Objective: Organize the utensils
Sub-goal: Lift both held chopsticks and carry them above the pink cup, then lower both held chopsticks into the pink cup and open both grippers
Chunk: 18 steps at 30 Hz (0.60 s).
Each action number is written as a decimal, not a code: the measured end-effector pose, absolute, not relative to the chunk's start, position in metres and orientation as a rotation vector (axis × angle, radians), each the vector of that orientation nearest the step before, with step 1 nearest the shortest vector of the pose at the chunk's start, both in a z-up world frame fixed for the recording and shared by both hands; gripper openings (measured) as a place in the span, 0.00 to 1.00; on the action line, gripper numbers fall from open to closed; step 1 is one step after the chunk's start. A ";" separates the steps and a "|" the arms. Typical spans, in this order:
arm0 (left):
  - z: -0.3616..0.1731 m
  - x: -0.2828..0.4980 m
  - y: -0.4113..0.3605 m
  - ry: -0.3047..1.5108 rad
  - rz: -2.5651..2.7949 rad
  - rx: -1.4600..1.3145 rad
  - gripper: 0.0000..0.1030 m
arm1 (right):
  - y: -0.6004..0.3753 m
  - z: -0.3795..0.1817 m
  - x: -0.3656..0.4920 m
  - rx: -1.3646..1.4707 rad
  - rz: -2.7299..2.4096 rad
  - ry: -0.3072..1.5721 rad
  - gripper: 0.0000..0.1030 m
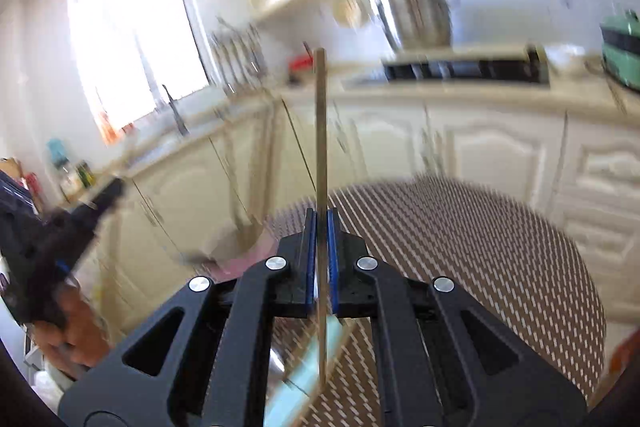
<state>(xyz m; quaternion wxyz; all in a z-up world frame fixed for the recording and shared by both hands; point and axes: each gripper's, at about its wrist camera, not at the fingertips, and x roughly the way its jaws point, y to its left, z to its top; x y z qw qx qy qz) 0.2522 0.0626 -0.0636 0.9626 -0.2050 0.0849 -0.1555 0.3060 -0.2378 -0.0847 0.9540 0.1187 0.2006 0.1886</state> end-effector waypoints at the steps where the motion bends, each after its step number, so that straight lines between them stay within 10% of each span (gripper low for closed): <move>1: -0.060 0.255 0.062 0.151 -0.314 -0.410 0.05 | -0.233 -0.074 0.306 0.243 0.397 0.376 0.06; 18: -0.045 0.322 0.063 -0.061 -0.316 -0.456 0.05 | -0.191 -0.017 0.327 0.190 0.492 0.177 0.06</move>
